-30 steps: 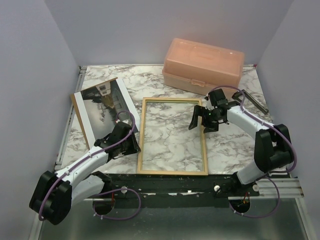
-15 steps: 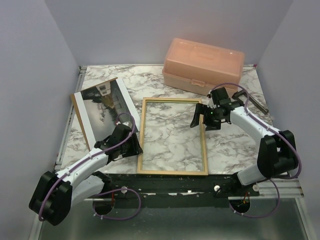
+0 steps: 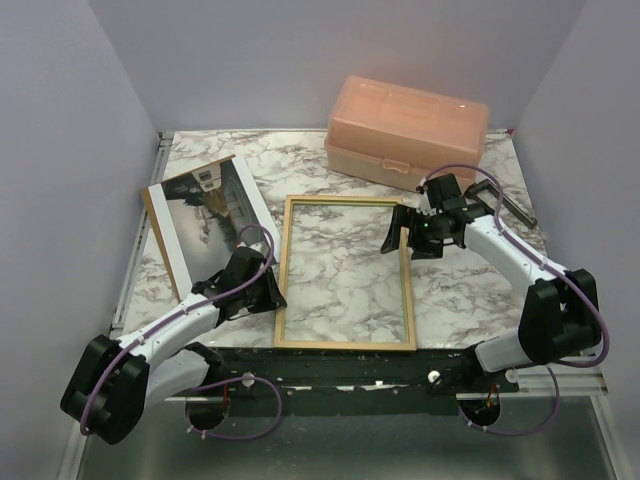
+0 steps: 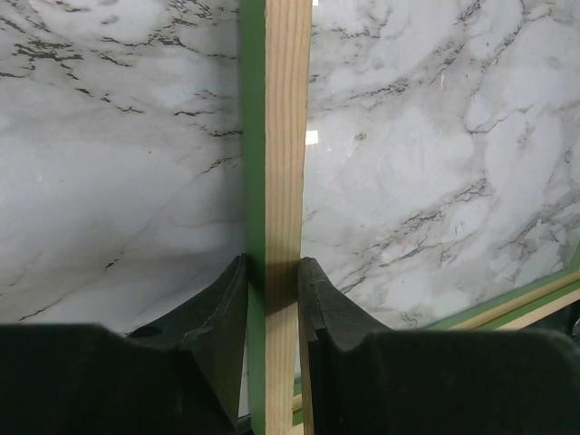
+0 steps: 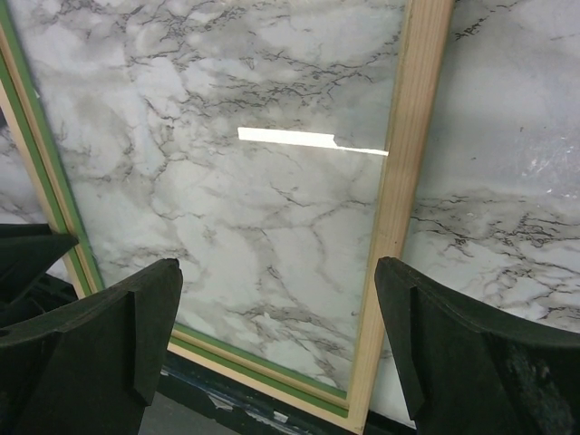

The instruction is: Put the photo into the frame

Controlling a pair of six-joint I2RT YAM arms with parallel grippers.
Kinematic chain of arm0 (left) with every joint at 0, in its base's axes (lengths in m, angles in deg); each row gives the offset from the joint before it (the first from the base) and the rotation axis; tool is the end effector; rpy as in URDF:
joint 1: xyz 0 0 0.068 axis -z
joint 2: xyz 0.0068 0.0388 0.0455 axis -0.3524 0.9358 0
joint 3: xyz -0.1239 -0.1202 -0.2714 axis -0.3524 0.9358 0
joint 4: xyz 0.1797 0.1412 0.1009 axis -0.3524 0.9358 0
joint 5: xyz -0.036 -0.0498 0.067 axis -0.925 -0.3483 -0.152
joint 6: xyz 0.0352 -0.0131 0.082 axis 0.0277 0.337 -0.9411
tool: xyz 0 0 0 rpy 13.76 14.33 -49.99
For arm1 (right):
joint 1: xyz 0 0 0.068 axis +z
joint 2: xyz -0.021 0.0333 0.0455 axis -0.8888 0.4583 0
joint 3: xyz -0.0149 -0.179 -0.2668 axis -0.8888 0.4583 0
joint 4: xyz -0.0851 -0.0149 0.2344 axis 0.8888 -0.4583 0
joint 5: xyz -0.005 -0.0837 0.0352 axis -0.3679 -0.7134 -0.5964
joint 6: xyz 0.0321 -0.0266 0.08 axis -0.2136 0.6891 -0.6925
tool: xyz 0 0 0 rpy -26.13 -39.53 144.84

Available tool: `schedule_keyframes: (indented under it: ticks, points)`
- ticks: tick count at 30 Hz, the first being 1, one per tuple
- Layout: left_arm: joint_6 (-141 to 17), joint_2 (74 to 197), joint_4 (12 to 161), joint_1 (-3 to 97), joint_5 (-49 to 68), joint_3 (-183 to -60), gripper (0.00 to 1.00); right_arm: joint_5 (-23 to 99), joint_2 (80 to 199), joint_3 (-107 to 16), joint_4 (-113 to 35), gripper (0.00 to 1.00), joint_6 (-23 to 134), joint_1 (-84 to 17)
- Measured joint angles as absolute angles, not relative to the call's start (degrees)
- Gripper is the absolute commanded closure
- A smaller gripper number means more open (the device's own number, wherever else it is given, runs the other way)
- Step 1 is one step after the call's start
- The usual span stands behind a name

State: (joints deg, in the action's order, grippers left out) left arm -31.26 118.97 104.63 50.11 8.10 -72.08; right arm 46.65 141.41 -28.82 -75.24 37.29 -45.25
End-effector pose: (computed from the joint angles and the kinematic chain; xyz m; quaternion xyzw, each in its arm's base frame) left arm 0.1454 -0.0978 0.1711 -0.0801 0.9413 -0.2516 0.2102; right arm 0.2723 0.1095 0.2511 0.0281 0.9591 0.2170 0.1796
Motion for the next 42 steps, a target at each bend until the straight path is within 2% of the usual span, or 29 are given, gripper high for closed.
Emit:
schedule_keyframes:
  ticks: [3, 16, 28, 42]
  points:
    - [-31.32, 119.58, 104.48, 50.44, 8.02, -72.23, 0.83, 46.76, 141.1, -28.82, -75.59, 0.04, 37.29, -45.25]
    - [-31.15, 123.47, 107.01, 56.23, 9.87, -78.66, 0.83, 48.26, 140.93, -28.87, -75.85, 0.04, 37.26, -45.25]
    - [-26.82, 134.77, 108.34, 62.85, 13.02, -86.18, 0.83, 48.48, 140.93, -29.04, -76.13, 0.04, 37.29, -45.25]
    - [-20.44, 137.24, 108.24, 66.26, 14.68, -87.2, 0.78, 48.5, 140.71, -29.78, -76.79, 0.04, 37.29, -45.25]
